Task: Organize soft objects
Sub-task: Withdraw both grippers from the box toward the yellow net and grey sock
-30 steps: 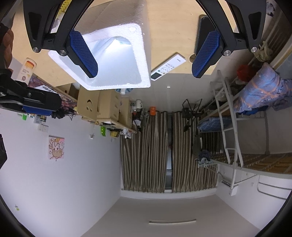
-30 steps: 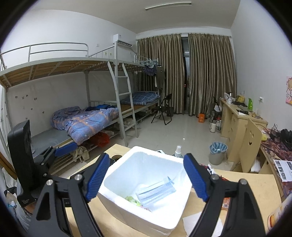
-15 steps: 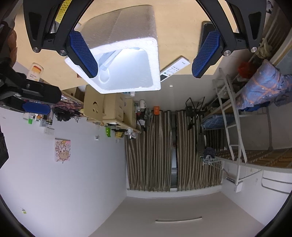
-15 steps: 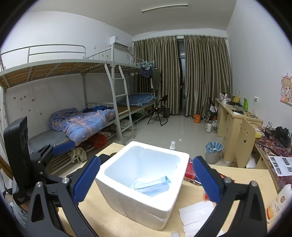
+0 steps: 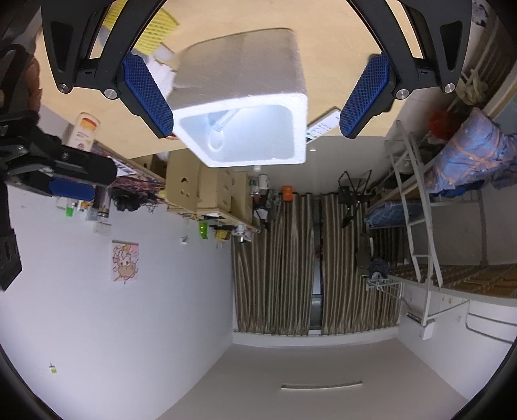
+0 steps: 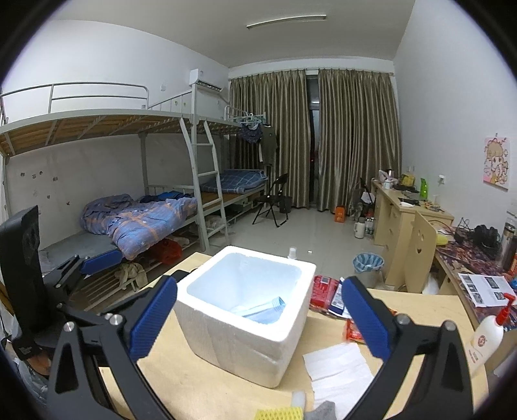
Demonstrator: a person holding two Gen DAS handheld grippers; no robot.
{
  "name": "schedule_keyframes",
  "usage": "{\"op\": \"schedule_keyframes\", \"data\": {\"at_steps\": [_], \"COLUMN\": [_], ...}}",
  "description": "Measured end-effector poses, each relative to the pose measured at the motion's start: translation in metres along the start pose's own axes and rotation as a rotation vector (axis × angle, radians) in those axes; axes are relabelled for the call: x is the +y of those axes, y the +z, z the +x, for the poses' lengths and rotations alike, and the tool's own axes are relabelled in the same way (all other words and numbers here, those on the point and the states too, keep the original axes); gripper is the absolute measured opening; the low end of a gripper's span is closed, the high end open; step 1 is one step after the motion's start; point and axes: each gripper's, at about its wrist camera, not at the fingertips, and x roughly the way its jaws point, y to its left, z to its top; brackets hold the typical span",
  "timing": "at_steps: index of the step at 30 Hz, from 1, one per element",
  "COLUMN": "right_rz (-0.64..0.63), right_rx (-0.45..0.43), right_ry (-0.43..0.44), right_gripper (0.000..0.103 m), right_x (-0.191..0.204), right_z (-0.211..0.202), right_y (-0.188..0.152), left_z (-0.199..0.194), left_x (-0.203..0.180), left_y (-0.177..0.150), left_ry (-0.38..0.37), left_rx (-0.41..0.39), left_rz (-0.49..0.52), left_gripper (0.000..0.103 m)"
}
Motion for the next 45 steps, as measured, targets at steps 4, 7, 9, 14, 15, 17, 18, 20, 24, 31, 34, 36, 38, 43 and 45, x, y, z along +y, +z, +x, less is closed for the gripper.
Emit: {"op": "schedule_keyframes", "data": {"at_steps": [4,7,9,14,15,17,18,20,24,31,34,36,38,43,45], "right_rz": [0.016,0.02,0.034,0.066,0.069,0.077,0.082,0.092,0.122,0.15,0.157,0.157,0.159,0.144,0.146], "right_rx": [-0.014,-0.025,-0.039,-0.079,-0.088,-0.096,-0.099,-0.102,-0.11,-0.123,-0.119,-0.113,-0.109,-0.075,-0.058], "right_ry": [-0.02,-0.041,-0.049,-0.09,-0.1,-0.112,-0.121,-0.143,-0.167,-0.211,-0.219,-0.232,-0.232,-0.254,-0.263], "right_gripper": [0.103,0.103,0.103,0.103,0.103,0.103,0.103,0.103,0.103,0.103,0.103,0.103,0.103,0.103,0.103], "right_x": [-0.005,-0.007,-0.012,-0.022,-0.023,-0.026,-0.028,-0.031,-0.04,-0.05,-0.051,-0.053,-0.053,-0.054,-0.056], "right_z": [-0.017,-0.029,-0.038,-0.06,-0.065,-0.073,-0.077,-0.082,-0.094,-0.104,-0.105,-0.106,-0.107,-0.104,-0.103], "right_y": [-0.006,-0.01,-0.012,-0.021,-0.024,-0.031,-0.036,-0.044,-0.061,-0.081,-0.089,-0.097,-0.104,-0.119,-0.125], "left_z": [-0.017,-0.029,-0.038,-0.057,-0.058,-0.06,-0.06,-0.06,-0.062,-0.074,-0.077,-0.079,-0.078,-0.07,-0.063], "left_x": [-0.011,-0.022,-0.03,-0.046,-0.048,-0.058,-0.061,-0.063,-0.076,-0.09,-0.097,-0.102,-0.107,-0.112,-0.113], "left_y": [0.002,0.003,0.003,0.001,-0.001,-0.006,-0.01,-0.017,-0.029,-0.042,-0.05,-0.055,-0.06,-0.072,-0.078], "left_ry": [-0.023,-0.039,-0.05,-0.063,-0.065,-0.083,-0.093,-0.116,-0.127,-0.142,-0.157,-0.158,-0.164,-0.178,-0.183], "left_rx": [-0.018,-0.022,-0.037,-0.084,-0.089,-0.079,-0.065,-0.05,-0.05,-0.098,-0.11,-0.11,-0.105,-0.08,-0.056], "left_rz": [-0.005,0.008,0.005,0.013,0.013,0.019,0.018,0.008,-0.003,-0.014,-0.002,-0.001,0.001,-0.015,-0.024], "left_gripper": [0.103,0.103,0.103,0.103,0.103,0.103,0.103,0.103,0.103,0.103,0.103,0.103,0.103,0.103,0.103]}}
